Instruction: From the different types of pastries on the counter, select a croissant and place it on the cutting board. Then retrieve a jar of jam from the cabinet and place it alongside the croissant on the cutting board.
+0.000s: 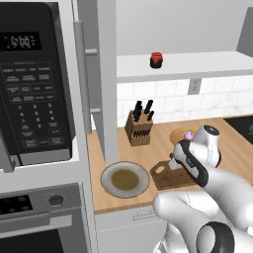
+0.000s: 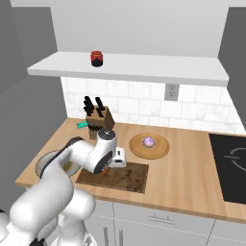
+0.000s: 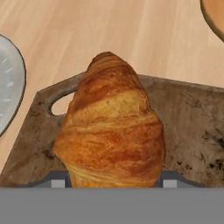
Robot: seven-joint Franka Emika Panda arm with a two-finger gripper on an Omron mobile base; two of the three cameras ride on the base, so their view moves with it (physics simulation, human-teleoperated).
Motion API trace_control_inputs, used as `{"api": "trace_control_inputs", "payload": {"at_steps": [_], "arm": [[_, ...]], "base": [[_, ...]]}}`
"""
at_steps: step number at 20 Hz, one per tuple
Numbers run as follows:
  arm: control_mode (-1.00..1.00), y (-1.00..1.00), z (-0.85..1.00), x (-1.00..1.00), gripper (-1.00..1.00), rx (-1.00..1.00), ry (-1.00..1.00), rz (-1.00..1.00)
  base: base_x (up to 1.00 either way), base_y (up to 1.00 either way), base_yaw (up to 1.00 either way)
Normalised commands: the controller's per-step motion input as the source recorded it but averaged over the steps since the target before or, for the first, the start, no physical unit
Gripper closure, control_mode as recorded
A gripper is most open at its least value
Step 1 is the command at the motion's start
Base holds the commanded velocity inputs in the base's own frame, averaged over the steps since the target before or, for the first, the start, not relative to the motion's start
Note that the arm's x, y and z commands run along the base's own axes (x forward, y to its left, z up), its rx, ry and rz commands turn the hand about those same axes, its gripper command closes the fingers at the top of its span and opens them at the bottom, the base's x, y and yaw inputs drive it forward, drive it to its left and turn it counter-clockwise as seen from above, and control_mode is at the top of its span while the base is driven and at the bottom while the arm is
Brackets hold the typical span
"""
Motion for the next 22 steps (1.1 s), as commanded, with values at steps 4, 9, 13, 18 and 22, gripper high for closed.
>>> {"api": "trace_control_inputs", "payload": {"at_steps": [4, 9, 13, 18, 22], "arm": [[-1.0, 0.0, -0.44, 0.0, 1.0, 0.0, 0.01, 0.0], [-1.0, 0.0, -0.22, 0.0, -1.0, 0.0, 0.0, 0.0], [-1.0, 0.0, -0.04, 0.01, -1.0, 0.0, 0.0, 0.0], [-1.0, -0.01, 0.0, 0.05, -1.0, 0.0, 0.0, 0.0], [-1.0, -0.04, 0.07, 0.0, -1.0, 0.0, 0.0, 0.0]], "base": [[0.0, 0.0, 0.0], [0.0, 0.0, 0.0], [0.0, 0.0, 0.0], [0.0, 0.0, 0.0], [0.0, 0.0, 0.0]]}}
